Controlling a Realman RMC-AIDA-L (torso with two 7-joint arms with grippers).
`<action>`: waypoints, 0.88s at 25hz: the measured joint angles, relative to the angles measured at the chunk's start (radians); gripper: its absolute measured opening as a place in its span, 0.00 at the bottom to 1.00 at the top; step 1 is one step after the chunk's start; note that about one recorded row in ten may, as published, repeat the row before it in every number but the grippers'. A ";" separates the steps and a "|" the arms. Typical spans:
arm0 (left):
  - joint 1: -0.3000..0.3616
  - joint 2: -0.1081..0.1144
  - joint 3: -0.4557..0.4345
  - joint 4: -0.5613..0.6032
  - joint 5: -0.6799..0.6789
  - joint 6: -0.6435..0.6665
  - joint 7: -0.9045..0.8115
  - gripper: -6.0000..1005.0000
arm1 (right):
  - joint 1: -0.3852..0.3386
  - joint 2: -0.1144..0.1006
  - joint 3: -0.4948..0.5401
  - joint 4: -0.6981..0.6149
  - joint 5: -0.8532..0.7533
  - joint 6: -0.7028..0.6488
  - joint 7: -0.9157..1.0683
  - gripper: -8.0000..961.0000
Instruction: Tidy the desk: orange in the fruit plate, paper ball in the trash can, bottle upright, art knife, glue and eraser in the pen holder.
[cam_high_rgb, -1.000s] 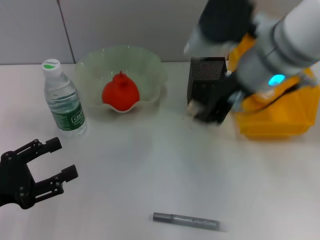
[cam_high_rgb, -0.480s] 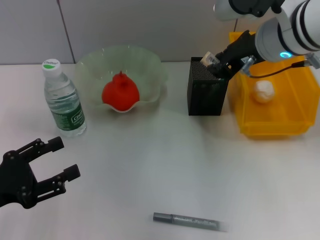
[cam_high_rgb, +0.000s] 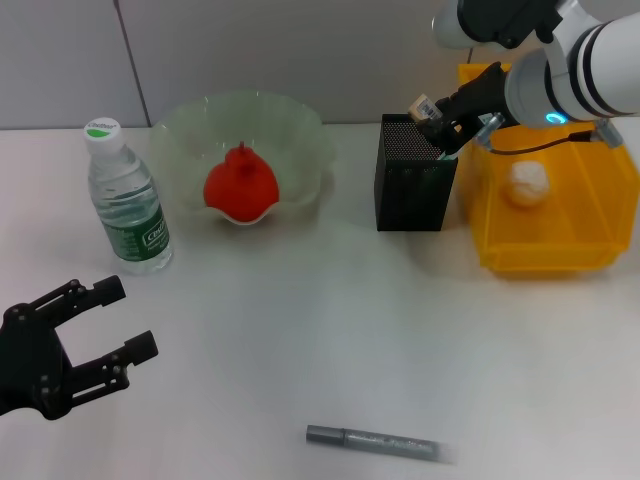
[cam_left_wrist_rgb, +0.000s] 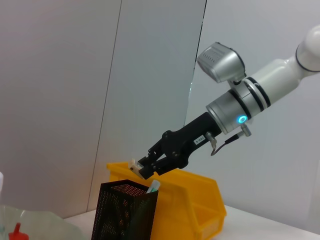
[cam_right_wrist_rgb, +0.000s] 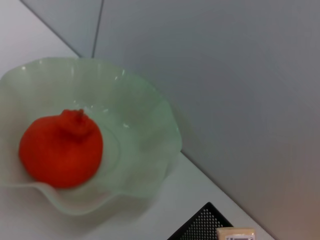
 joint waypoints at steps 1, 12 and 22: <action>-0.001 0.000 0.000 0.000 0.000 0.000 0.000 0.78 | 0.001 0.000 0.001 0.011 0.008 0.012 0.000 0.37; -0.005 0.004 -0.006 0.000 0.002 0.002 0.000 0.78 | 0.012 -0.002 0.007 0.073 0.061 0.054 -0.035 0.40; -0.013 0.026 -0.012 0.023 0.038 0.002 -0.035 0.77 | -0.073 -0.002 0.068 -0.130 0.158 -0.089 -0.043 0.74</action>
